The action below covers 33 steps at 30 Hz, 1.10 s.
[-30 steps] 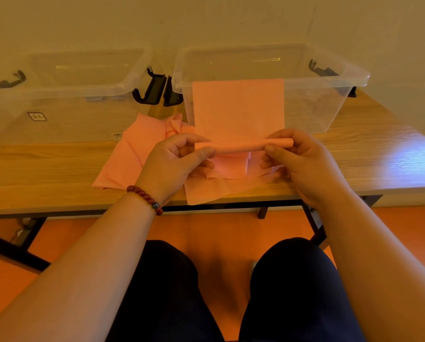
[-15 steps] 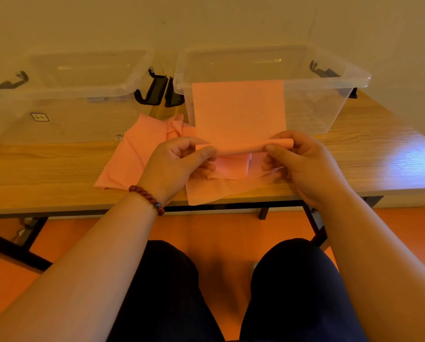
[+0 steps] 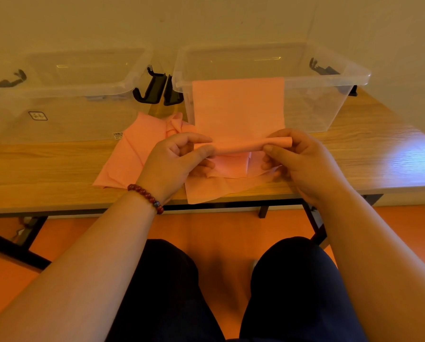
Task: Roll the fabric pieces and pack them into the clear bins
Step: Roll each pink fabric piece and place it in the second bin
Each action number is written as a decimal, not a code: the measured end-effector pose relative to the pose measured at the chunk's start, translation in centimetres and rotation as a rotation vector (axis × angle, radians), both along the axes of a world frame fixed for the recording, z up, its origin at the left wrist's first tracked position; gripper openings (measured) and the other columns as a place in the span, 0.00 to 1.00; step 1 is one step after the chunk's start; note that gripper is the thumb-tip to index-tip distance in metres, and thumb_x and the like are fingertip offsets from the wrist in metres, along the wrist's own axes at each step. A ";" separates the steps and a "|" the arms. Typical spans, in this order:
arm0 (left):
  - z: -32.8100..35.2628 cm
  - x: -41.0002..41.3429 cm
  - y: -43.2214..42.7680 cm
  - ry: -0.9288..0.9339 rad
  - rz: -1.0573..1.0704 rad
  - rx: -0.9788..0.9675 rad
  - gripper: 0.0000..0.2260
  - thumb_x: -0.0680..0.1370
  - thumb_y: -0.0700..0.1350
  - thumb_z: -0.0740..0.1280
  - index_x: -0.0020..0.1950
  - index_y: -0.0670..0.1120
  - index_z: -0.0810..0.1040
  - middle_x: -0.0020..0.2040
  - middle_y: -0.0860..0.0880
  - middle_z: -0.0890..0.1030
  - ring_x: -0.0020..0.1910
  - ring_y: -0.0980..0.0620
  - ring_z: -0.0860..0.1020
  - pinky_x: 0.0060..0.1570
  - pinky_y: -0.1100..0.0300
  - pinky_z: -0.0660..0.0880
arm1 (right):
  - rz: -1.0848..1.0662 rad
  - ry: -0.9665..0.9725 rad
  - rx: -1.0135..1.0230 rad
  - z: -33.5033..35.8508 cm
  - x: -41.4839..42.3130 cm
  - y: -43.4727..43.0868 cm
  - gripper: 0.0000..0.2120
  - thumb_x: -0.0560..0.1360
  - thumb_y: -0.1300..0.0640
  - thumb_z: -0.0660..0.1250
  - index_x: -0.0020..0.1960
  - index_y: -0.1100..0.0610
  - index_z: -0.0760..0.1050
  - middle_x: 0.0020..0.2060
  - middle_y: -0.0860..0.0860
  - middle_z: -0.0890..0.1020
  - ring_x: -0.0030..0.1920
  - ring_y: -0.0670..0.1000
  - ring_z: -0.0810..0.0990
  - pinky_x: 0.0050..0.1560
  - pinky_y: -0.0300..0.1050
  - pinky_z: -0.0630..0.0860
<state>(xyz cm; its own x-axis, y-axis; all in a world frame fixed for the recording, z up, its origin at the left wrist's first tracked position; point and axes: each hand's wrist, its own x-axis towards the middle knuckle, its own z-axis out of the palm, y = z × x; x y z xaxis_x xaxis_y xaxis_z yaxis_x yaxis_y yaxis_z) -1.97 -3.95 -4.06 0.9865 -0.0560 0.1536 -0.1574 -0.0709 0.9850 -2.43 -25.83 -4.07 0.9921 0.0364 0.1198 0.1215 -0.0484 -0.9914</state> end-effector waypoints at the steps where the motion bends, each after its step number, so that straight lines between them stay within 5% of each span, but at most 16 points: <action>1: 0.0 0.0 0.1 -0.002 -0.005 0.003 0.06 0.74 0.40 0.69 0.49 0.49 0.80 0.37 0.51 0.85 0.35 0.55 0.82 0.35 0.63 0.79 | -0.009 0.001 0.009 0.0 0.0 0.0 0.03 0.77 0.61 0.68 0.49 0.54 0.78 0.33 0.49 0.81 0.35 0.48 0.81 0.36 0.45 0.76; 5: -0.1 0.0 0.1 0.001 -0.003 -0.010 0.07 0.74 0.38 0.69 0.48 0.48 0.79 0.36 0.52 0.84 0.35 0.56 0.82 0.35 0.63 0.79 | -0.016 0.000 -0.007 -0.2 0.2 0.0 0.02 0.77 0.57 0.68 0.48 0.53 0.78 0.33 0.48 0.83 0.36 0.47 0.82 0.35 0.43 0.78; 9: 0.0 0.0 -0.1 -0.003 0.016 -0.005 0.03 0.77 0.38 0.67 0.47 0.45 0.79 0.33 0.52 0.84 0.31 0.56 0.81 0.31 0.66 0.77 | 0.044 0.005 -0.013 0.0 0.1 0.0 0.13 0.75 0.63 0.69 0.54 0.48 0.75 0.35 0.46 0.83 0.37 0.47 0.82 0.36 0.41 0.77; 14: -0.1 0.0 0.0 0.005 -0.003 -0.013 0.06 0.75 0.40 0.69 0.49 0.48 0.79 0.37 0.51 0.85 0.34 0.55 0.82 0.34 0.64 0.79 | 0.004 -0.005 -0.015 0.0 0.0 0.1 0.02 0.77 0.60 0.67 0.49 0.54 0.78 0.32 0.49 0.81 0.35 0.47 0.81 0.36 0.44 0.77; 20: -0.2 0.1 0.1 -0.003 0.004 -0.007 0.05 0.75 0.38 0.68 0.49 0.47 0.79 0.36 0.51 0.84 0.34 0.55 0.82 0.35 0.62 0.80 | -0.005 -0.008 -0.022 0.1 -0.1 0.2 0.02 0.77 0.57 0.68 0.49 0.52 0.78 0.33 0.47 0.83 0.35 0.45 0.82 0.34 0.40 0.77; 24: -0.1 0.1 -0.1 0.003 0.007 -0.017 0.04 0.76 0.38 0.67 0.48 0.45 0.79 0.34 0.51 0.84 0.32 0.55 0.82 0.31 0.65 0.78 | 0.031 0.001 -0.020 0.2 -0.1 -0.1 0.14 0.74 0.62 0.71 0.54 0.47 0.76 0.37 0.46 0.84 0.39 0.46 0.83 0.36 0.38 0.77; 33: 0.0 0.0 0.0 -0.006 -0.034 -0.003 0.11 0.75 0.35 0.68 0.51 0.49 0.78 0.37 0.52 0.84 0.34 0.56 0.82 0.34 0.65 0.79 | -0.014 -0.015 -0.041 0.1 -0.3 0.0 0.02 0.76 0.56 0.68 0.48 0.53 0.79 0.33 0.48 0.83 0.36 0.46 0.82 0.35 0.41 0.77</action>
